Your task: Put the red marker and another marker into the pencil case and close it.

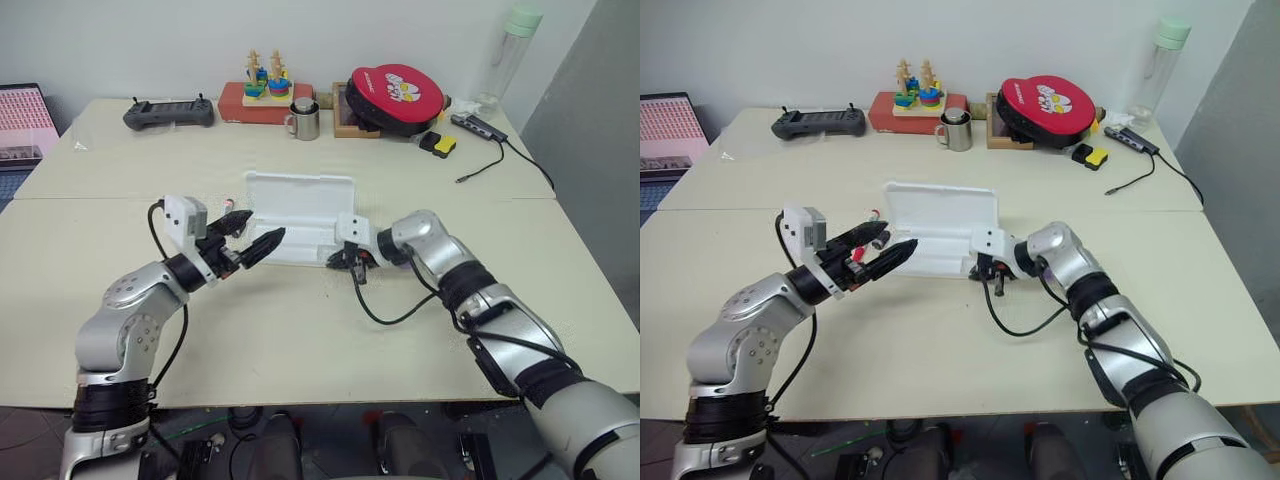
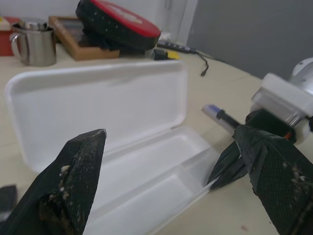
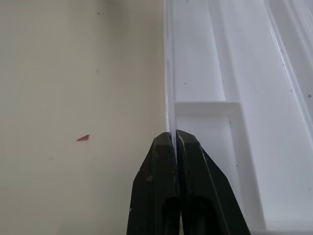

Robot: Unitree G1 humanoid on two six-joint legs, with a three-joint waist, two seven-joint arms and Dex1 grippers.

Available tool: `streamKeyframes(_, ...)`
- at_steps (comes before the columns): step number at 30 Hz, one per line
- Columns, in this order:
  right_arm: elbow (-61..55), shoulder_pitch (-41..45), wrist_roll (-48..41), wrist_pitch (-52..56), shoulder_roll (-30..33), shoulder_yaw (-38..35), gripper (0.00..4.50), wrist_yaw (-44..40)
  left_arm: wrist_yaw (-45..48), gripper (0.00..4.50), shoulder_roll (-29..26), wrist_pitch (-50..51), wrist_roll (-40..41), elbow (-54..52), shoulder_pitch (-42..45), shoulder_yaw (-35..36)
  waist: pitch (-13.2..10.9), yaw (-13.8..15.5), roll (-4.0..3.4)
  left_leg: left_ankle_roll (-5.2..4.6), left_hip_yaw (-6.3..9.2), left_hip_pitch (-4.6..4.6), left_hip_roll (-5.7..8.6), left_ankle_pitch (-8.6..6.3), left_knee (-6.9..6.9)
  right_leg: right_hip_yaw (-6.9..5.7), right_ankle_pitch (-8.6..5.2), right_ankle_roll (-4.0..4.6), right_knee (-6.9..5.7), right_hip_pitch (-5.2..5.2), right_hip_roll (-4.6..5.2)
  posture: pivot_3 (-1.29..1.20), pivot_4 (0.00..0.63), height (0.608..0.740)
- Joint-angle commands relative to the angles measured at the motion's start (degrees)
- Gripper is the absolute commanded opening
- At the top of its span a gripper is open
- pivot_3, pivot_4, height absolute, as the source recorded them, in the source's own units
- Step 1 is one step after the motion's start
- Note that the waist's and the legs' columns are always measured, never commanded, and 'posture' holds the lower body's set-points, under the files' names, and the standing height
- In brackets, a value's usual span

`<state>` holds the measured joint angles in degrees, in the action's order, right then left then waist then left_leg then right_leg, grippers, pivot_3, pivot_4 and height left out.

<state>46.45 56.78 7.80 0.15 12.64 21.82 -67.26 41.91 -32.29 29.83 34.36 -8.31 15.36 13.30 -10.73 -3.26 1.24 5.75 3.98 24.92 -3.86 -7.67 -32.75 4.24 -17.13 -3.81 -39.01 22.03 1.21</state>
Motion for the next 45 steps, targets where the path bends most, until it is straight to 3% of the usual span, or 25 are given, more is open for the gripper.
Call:
streamKeyframes(1,-7.50,-2.45,-0.19,3.56,0.26,0.56,0.02,-0.76,-0.24,4.50,-1.46,-1.01,-1.00,-0.28,-1.17,1.64,0.00,0.04,0.00,0.00,0.01,0.00,0.00,0.00,-0.01,-0.01,0.00,0.00,0.00,-0.01,0.00,0.00,0.150,0.740)
streamKeyframes(12,-17.42,-7.83,-0.12,11.66,5.40,1.23,0.02,-1.60,-4.78,4.50,-1.88,-2.68,-4.02,5.20,-2.89,5.46,0.00,0.97,0.00,0.01,0.02,-0.01,0.02,0.01,-0.08,-0.01,-0.02,-0.03,0.04,-0.03,0.02,0.00,0.150,0.740)
streamKeyframes(23,-28.46,-7.08,-9.46,19.22,3.40,-4.59,2.43,-1.59,-13.94,4.50,-1.99,-3.98,-10.68,17.34,4.37,5.40,0.00,0.96,0.01,0.01,0.03,-0.01,0.00,0.01,-0.07,-0.03,-0.14,-0.21,0.01,-0.01,0.00,0.00,0.150,0.740)
streamKeyframes(29,-35.56,-6.54,-14.01,24.68,1.71,-8.29,3.95,3.01,-14.48,4.50,-2.11,-4.15,-14.69,24.12,8.50,2.02,0.00,1.10,0.01,0.01,0.04,-0.01,0.00,0.01,-0.05,-0.05,-0.11,-0.17,0.02,-0.02,0.00,0.00,0.150,0.740)
streamKeyframes(32,-39.70,-6.63,-15.85,27.07,0.56,-9.66,4.47,6.20,-13.56,4.50,-1.84,-3.56,-15.20,26.41,10.22,0.95,0.00,1.20,0.01,0.01,0.05,0.00,0.00,0.01,-0.04,-0.07,-0.12,-0.18,0.01,0.00,0.00,0.00,0.150,0.740)
streamKeyframes(38,-43.33,-6.16,-18.77,30.82,-1.17,-11.69,4.47,11.31,-12.95,4.50,-1.74,-3.48,-16.74,29.97,12.21,-0.33,0.00,1.25,0.01,0.01,0.06,0.00,0.00,0.01,-0.04,-0.07,-0.11,-0.16,0.00,0.00,0.00,0.00,0.150,0.740)
streamKeyframes(45,-43.76,-6.12,-19.85,31.63,-0.64,-11.16,4.50,13.50,-11.64,3.21,-0.88,-5.35,-17.39,33.61,14.49,-0.69,0.00,1.26,0.01,0.01,0.06,0.01,0.00,0.01,-0.04,-0.07,-0.12,-0.18,0.01,0.00,0.00,0.00,0.150,0.740)
